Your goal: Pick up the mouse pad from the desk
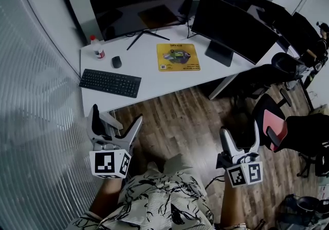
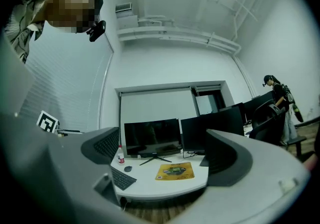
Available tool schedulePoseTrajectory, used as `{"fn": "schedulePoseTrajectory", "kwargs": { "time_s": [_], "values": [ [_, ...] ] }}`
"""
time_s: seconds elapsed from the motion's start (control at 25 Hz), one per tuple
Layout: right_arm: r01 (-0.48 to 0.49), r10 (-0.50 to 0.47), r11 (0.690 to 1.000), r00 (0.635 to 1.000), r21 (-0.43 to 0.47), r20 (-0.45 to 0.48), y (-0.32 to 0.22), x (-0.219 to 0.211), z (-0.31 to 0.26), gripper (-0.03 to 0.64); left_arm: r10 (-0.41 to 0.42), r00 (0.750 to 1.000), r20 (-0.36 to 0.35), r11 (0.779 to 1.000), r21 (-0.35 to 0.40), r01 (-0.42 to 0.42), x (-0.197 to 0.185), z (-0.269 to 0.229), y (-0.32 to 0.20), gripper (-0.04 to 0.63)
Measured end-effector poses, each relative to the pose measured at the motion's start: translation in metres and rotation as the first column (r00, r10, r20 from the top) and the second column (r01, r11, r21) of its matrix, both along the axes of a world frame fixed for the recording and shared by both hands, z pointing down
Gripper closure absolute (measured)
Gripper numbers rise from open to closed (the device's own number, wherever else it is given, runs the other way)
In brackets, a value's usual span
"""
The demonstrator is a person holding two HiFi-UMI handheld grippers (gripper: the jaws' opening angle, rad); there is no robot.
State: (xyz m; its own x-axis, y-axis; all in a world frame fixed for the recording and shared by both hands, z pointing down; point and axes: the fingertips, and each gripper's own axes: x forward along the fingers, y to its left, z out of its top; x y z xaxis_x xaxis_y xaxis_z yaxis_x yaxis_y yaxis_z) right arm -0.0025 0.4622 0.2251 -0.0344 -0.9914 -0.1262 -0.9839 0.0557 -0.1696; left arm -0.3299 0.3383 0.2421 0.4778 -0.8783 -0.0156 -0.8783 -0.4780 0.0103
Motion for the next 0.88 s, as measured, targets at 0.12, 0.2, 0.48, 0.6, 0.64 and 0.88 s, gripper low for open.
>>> {"fn": "schedulePoseTrajectory", "kwargs": {
  "time_s": [0.12,0.2,0.48,0.6,0.64,0.88],
  "values": [
    [-0.017,0.017,1.0,1.0,-0.004,0.0,-0.008,0.009,0.004,0.084,-0.008,1.0,0.005,1.0,-0.007,0.008,0.001,0.006,-0.009,-0.006],
    [-0.015,0.015,1.0,1.0,-0.007,0.006,-0.018,0.015,0.008,0.084,-0.015,1.0,0.005,1.0,-0.014,0.015,0.006,0.009,-0.017,-0.006],
    [0.033,-0.033,0.999,0.999,-0.02,-0.026,-0.075,0.041,0.017,0.084,-0.041,0.999,0.028,0.999,-0.018,0.042,0.034,0.015,-0.058,-0.006],
    [0.038,-0.038,0.999,0.998,-0.018,-0.054,-0.103,0.059,0.014,0.084,-0.051,0.998,0.045,0.998,-0.024,0.052,0.05,0.015,-0.08,-0.006],
    [0.041,-0.042,0.999,0.997,-0.019,-0.062,-0.112,0.065,0.015,0.084,-0.055,0.997,0.051,0.998,-0.025,0.056,0.056,0.016,-0.088,-0.006],
    [0.073,-0.075,0.997,0.996,-0.025,-0.054,-0.165,0.099,0.015,0.084,-0.089,0.994,0.068,0.996,-0.023,0.091,0.086,0.013,-0.131,-0.006]
  ]
}}
